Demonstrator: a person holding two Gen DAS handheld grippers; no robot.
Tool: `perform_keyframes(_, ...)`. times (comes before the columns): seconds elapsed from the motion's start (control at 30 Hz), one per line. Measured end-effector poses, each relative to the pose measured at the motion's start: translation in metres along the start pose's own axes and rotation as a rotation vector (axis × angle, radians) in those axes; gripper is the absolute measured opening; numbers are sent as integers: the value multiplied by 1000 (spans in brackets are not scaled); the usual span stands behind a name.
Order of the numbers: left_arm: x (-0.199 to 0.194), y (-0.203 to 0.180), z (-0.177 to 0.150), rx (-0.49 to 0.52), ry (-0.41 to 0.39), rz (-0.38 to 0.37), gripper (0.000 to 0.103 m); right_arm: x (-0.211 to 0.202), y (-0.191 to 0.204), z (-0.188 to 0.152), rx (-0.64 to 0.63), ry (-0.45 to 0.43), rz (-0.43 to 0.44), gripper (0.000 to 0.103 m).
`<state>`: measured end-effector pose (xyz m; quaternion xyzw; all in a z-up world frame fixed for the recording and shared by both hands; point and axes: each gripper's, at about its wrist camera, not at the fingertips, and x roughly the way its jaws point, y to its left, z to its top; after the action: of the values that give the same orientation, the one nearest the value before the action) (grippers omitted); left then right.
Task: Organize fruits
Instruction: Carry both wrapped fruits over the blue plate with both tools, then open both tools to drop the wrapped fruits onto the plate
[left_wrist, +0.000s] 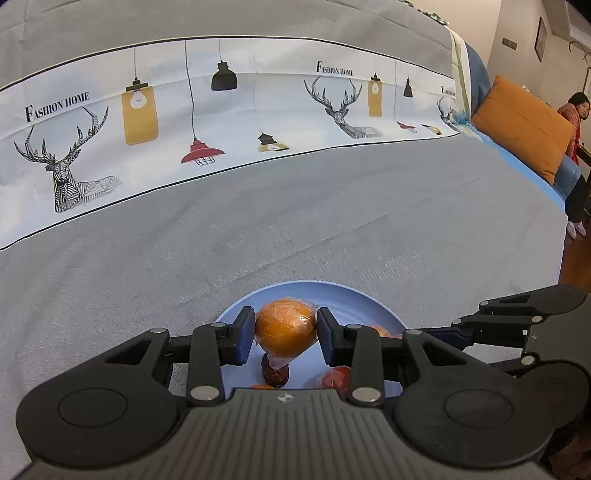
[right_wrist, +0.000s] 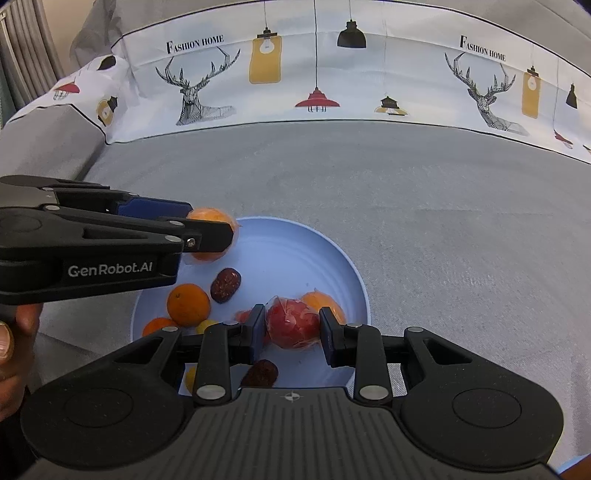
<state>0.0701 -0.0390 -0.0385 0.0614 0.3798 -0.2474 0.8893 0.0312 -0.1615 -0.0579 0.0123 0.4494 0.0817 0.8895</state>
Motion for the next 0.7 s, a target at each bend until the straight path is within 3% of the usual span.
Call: perform_keyframes(0.7,2,-3,-1,20,-5,-9,40,0,1,-1,4,-4,1,32)
